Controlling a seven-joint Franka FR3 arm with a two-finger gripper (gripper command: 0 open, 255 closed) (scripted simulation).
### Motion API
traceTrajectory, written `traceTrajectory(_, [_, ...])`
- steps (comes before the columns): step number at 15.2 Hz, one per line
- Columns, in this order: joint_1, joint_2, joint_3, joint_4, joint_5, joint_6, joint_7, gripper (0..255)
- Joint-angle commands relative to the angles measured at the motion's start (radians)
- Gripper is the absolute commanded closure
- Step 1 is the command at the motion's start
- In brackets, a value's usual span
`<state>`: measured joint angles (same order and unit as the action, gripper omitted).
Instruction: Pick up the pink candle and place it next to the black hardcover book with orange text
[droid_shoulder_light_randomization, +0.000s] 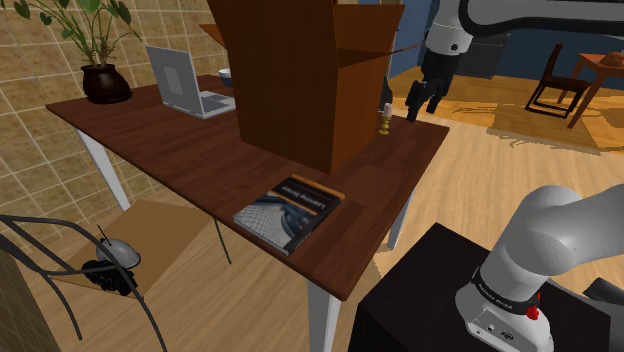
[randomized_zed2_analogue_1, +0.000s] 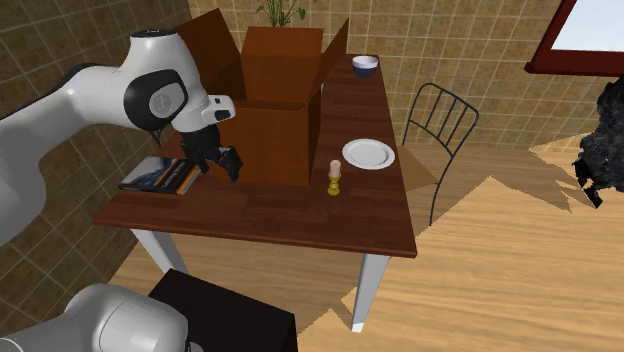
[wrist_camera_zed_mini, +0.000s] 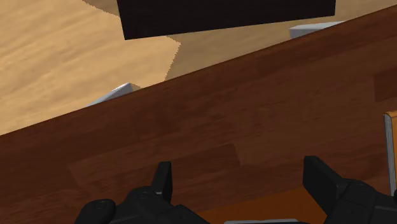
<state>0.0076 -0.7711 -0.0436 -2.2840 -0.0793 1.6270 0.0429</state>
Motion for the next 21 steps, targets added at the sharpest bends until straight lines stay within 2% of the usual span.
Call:
traceTrajectory(1, [0.000, 0.000, 0.000, 0.000, 0.000, 0.000, 0.000, 0])
traceTrajectory(11, [-0.018, 0.339, -0.170, 0.211, -0.017, 0.103, -0.180, 0])
traceTrajectory(16, [-0.025, 0.530, -0.247, 0.365, 0.019, 0.121, -0.280, 0])
traceTrajectory(21, [-0.042, 0.741, -0.315, 0.558, 0.090, 0.108, -0.386, 0])
